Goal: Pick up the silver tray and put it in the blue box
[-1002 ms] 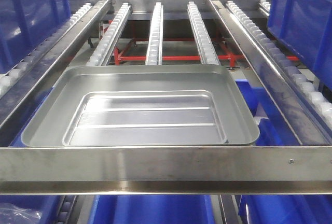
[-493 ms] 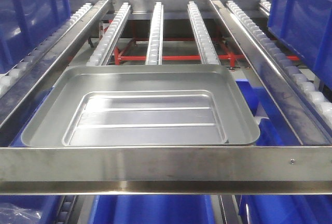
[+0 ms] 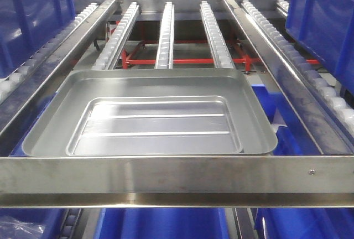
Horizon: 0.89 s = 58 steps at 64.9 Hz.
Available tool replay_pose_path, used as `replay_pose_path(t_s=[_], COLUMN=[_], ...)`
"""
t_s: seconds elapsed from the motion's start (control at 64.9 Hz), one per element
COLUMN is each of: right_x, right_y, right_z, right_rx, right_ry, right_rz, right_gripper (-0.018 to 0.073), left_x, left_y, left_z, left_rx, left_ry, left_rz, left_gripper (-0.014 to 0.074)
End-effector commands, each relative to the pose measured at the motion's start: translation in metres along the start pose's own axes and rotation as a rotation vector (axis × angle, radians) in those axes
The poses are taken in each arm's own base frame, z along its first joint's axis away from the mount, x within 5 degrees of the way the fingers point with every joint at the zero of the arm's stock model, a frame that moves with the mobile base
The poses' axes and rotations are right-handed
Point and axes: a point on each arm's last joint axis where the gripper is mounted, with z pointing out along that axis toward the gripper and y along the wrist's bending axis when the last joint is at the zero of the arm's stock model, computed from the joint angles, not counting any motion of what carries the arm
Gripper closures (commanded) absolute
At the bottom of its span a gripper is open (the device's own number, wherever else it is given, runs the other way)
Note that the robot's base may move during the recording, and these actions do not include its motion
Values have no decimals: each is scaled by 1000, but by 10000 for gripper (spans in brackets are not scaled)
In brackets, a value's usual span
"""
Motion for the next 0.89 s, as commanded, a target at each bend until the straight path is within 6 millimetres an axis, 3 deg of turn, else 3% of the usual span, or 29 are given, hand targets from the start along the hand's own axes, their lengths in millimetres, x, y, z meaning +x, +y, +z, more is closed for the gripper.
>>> replay_pose_path(t_s=[0.0,0.247,0.416,0.539,0.709,0.879], right_x=[-15,-12,-13,-23,-42,-67], right_y=[1,9,41,65,98,124], right_z=[11,48,85,111,147,177], right_rx=[-1,-52,-142,-113,-141,-163], right_ry=[4,179,362,395,428,424], right_rz=[-13,54,91,88,62,43], right_gripper=[504,504,498,498,500,500], left_x=[-15,-17,-25,-30,-48,-52], left_y=[-6,-15,-40,-55,-96,-136], left_z=[9,49,72,94,127,163], left_rx=[62,147,248,166,157,198], left_ry=[3,168,219,282,345,435], left_rz=[-73,-230,-132,-106,-89,-78], left_gripper=[691,691,692,691,691,691])
